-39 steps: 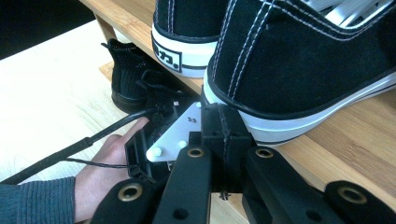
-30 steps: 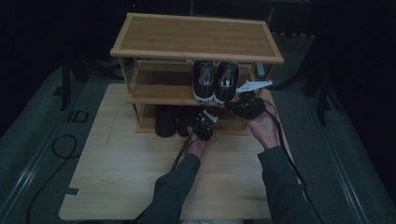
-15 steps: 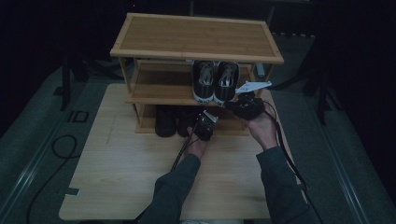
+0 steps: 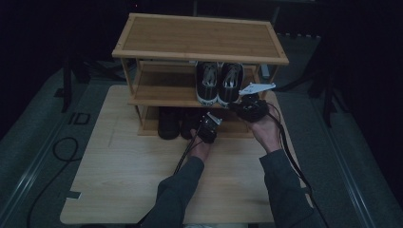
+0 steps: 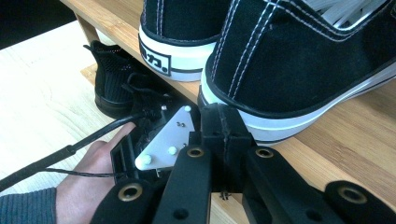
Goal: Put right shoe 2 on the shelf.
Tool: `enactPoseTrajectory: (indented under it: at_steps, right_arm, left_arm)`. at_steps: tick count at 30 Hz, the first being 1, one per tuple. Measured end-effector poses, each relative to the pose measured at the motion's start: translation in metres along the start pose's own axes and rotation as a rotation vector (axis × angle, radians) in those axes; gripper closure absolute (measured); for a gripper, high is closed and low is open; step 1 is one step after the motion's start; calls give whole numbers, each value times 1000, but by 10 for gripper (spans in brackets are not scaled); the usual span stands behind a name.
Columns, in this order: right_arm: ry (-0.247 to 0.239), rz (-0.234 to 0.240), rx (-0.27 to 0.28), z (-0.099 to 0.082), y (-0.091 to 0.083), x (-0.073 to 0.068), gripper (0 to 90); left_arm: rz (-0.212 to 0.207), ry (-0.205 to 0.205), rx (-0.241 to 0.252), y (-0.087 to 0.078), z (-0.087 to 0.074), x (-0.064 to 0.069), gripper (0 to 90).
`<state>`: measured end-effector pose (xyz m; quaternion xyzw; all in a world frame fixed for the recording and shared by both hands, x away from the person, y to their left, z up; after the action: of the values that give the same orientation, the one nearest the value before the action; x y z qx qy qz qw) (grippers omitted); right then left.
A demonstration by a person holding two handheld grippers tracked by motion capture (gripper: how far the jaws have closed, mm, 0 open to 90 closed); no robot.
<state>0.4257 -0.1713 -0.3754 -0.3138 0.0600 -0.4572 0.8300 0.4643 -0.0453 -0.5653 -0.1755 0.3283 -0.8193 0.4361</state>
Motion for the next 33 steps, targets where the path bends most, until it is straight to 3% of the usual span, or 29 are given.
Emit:
enactPoseTrajectory:
  at_steps: [10, 19, 24, 33]
  right_arm:
    - [-2, -22, 8, -5, -3, -1, 900]
    - [40, -37, 35, -23, -28, 12, 886]
    - [78, -64, -13, -46, -28, 20, 864]
    - [148, -57, -110, -94, -3, 20, 861]
  left_arm:
    - [-6, 4, 3, 0, 0, 0, 900]
    - [-14, 11, -1, 0, 0, 0, 900]
    - [-12, 5, -1, 0, 0, 0, 900]
    - [-11, 3, 2, 0, 0, 0, 900]
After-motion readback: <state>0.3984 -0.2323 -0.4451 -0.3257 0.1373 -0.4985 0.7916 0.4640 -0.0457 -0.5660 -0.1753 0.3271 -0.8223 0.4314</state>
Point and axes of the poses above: each handheld gripper's, and its own axes: y roughly forward along the jaws, z roughly out of its top, x roughly to its right, the point moved 2 cm from there along y, roughly forward along the jaws, and after that the axes turned 11 degrees about -z, right-handed, at the moved point
